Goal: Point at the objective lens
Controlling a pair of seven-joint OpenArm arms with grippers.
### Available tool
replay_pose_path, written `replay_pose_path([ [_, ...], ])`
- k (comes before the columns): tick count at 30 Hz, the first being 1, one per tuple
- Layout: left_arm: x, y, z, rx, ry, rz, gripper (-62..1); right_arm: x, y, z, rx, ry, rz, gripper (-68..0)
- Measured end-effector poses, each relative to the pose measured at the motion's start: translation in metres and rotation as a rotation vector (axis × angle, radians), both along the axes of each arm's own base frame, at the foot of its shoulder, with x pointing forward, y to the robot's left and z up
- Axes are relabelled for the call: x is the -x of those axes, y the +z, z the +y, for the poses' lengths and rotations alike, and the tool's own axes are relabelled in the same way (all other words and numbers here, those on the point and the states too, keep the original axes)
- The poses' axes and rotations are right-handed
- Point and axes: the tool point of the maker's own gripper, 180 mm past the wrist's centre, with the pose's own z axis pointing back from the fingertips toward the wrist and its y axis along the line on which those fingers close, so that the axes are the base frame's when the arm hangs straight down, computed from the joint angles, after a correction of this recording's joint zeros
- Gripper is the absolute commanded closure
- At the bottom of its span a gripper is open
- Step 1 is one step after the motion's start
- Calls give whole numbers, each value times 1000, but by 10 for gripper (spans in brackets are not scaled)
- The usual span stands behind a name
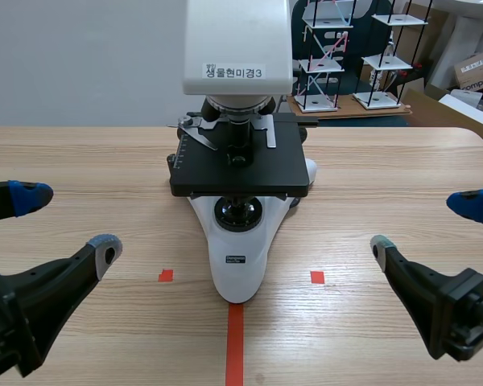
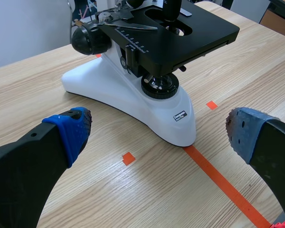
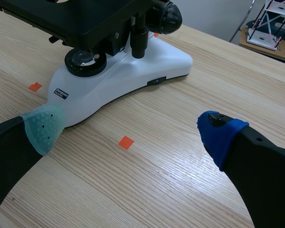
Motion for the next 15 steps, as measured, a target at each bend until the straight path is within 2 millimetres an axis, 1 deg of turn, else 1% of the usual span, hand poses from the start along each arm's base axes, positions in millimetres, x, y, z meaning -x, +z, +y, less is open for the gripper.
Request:
replay_pose_path([
  [13,0,0,0,0,0,-1,-596,0,0,0,0,0,0,-608],
  [15,-1,3,0,12,1,-16,-595,0,0,0,0,0,0,-608],
])
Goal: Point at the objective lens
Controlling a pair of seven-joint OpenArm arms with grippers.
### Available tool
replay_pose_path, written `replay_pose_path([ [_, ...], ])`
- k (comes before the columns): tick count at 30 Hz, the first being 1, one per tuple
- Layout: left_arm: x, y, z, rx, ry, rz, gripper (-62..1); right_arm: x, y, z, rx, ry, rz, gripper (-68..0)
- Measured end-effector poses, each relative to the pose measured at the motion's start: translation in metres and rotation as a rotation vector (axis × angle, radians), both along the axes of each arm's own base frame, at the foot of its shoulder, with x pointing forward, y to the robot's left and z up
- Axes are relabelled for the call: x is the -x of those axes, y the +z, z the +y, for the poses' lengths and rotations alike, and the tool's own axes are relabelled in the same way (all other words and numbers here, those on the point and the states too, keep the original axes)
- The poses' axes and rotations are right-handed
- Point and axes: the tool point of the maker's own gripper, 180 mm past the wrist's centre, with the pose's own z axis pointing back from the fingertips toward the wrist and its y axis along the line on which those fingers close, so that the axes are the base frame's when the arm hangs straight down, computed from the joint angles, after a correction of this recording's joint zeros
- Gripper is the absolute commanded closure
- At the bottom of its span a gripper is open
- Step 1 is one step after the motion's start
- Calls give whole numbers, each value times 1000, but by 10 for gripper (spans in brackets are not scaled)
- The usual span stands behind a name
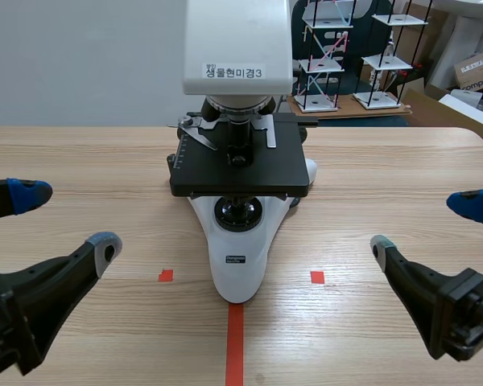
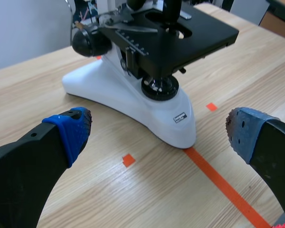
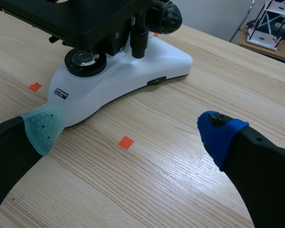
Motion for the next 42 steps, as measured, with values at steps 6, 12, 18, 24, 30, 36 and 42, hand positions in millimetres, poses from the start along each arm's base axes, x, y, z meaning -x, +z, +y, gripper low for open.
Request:
replay_pose_path([
  [6,-2,15,-1,49,2,-66,-222,0,0,0,0,0,0,-608],
  [12,-9,23,-1,51,2,-107,-23,0,0,0,0,0,0,-608],
  [18,-31,35,-4,40,6,-169,-20,0,0,0,0,0,0,-608],
  [24,-39,14,-24,62,-43,-111,-20,0,0,0,0,0,0,-608],
  [30,-55,12,-40,83,-45,-104,-20,0,0,0,0,0,0,-608],
  [36,-67,13,-54,102,-43,-103,-20,0,0,0,0,0,0,-608],
  [42,-72,4,-69,72,-69,-93,-20,0,0,0,0,0,0,-608],
])
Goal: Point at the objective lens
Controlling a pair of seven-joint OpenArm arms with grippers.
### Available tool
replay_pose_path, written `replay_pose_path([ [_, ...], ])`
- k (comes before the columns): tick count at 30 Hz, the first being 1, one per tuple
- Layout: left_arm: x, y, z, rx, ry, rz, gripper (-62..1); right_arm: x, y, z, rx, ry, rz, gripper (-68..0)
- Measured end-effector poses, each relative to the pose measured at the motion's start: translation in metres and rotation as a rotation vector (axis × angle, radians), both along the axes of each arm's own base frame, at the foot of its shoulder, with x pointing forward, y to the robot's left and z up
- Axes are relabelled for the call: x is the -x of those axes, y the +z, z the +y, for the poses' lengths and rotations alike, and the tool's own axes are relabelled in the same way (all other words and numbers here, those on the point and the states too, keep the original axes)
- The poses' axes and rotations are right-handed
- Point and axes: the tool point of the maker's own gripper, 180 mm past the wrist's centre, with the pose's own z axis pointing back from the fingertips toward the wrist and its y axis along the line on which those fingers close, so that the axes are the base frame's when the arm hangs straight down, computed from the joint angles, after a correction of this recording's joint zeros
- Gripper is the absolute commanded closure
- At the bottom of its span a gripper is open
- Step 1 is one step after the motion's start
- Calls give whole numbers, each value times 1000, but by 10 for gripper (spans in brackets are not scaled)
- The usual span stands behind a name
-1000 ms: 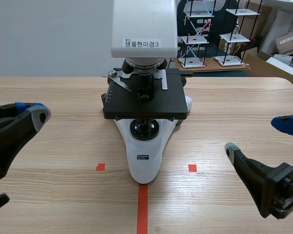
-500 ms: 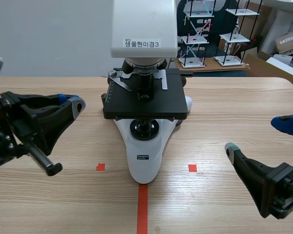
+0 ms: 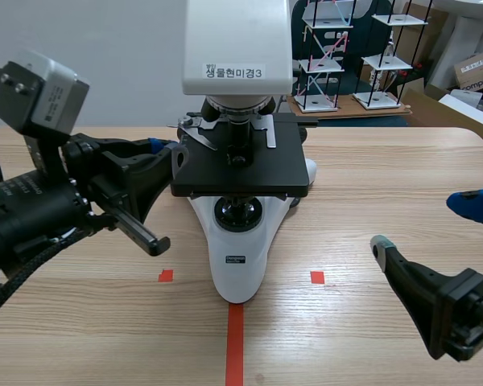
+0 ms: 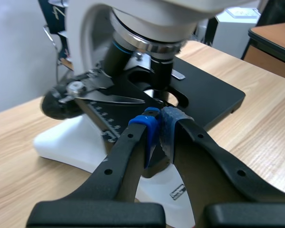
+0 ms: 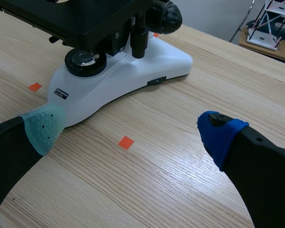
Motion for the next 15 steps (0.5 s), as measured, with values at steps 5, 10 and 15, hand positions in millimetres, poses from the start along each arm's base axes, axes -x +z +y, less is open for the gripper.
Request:
replay_pose_path([
  [5,-2,2,-8,16,-8,1,-20,0,0,0,0,0,0,-608],
  [10,-6,8,-13,35,-5,-11,-20,0,0,0,0,0,0,-608],
  [15,-5,3,-20,26,-23,-5,-20,0,0,0,0,0,0,-608],
])
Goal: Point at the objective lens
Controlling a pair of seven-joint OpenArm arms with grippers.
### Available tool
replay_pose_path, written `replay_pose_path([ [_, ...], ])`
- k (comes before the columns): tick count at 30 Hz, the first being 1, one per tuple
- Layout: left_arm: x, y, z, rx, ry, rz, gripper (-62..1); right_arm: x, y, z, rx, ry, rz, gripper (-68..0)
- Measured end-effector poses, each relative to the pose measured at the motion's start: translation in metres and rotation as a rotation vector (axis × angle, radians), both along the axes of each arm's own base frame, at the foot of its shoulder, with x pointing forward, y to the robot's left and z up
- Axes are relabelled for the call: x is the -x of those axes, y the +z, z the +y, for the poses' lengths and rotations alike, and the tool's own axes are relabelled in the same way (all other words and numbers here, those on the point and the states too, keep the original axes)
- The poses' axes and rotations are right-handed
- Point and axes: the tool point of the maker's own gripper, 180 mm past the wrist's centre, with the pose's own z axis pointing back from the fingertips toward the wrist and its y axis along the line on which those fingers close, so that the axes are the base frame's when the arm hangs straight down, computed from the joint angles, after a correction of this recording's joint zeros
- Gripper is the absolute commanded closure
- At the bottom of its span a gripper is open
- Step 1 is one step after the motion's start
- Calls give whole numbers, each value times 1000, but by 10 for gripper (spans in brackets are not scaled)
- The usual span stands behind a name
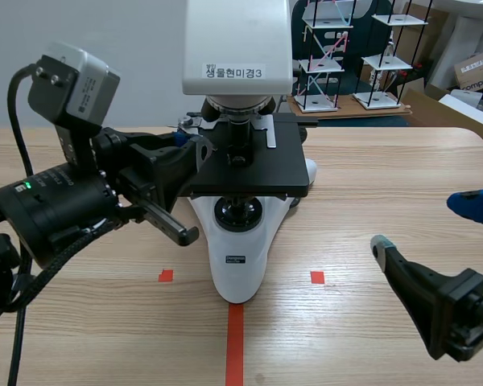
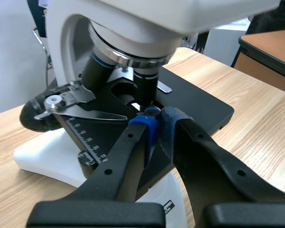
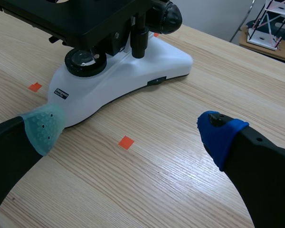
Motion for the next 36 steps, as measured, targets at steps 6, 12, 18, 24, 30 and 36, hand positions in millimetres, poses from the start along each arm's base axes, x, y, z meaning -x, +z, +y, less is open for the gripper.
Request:
replay_pose_path([
  [6,-1,-1,-1,2,5,2,-20,0,0,0,0,0,0,-608],
  [12,-1,-1,-1,2,6,2,-20,0,0,0,0,0,0,-608],
  [18,-1,-1,-1,2,6,2,-20,0,0,0,0,0,0,-609],
  [24,-1,-1,-1,2,6,2,-20,0,0,-1,1,-3,-1,-609],
  [30,-1,-1,-1,2,6,2,-20,-2,-1,-5,31,-22,-10,-609],
  [36,-1,0,-1,4,6,0,-20,-2,-1,-5,32,-20,-10,-609],
])
